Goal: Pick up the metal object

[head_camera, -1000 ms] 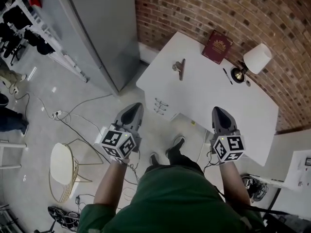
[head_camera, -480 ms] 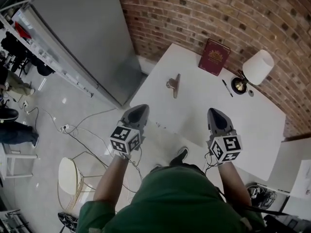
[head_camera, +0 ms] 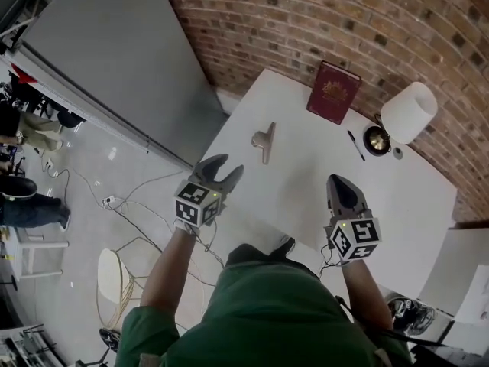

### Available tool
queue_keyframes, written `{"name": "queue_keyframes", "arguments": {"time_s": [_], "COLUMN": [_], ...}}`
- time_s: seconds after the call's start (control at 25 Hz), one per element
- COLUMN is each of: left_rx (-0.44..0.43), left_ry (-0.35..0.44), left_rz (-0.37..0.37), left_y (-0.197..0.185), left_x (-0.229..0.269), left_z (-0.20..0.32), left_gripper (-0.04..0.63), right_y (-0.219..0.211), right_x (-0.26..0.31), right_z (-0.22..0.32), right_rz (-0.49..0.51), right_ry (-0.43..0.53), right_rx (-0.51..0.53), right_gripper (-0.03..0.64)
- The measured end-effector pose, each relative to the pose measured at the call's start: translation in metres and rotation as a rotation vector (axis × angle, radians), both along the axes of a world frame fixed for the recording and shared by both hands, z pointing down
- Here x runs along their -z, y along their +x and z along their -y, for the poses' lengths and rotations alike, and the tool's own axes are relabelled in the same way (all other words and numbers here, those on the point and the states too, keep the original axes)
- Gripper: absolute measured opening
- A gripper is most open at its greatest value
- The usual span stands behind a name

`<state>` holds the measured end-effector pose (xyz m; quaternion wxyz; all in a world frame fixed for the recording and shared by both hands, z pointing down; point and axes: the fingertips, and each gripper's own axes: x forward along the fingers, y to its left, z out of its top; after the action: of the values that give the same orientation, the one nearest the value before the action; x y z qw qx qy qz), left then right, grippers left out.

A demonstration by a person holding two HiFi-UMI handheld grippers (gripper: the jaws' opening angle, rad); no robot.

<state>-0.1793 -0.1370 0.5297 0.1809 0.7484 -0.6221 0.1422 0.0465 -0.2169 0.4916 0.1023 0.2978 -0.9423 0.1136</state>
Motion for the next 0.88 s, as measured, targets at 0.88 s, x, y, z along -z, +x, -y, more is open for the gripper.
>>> {"name": "queue_keyframes", "arguments": {"time_s": [0.88], "left_rx": [-0.643], "left_ry": [-0.319], "left_rz": [0.441], "left_y": [-0.032], "left_x": [-0.171], "left_z": [0.12], "left_gripper": [0.295], "right_y": [0.041], "right_x": [-0.026], "right_z": [0.001], "right_rz": [-0.11], "right_ry": [-0.093], "right_rx": [-0.422], "right_gripper": [0.003]}}
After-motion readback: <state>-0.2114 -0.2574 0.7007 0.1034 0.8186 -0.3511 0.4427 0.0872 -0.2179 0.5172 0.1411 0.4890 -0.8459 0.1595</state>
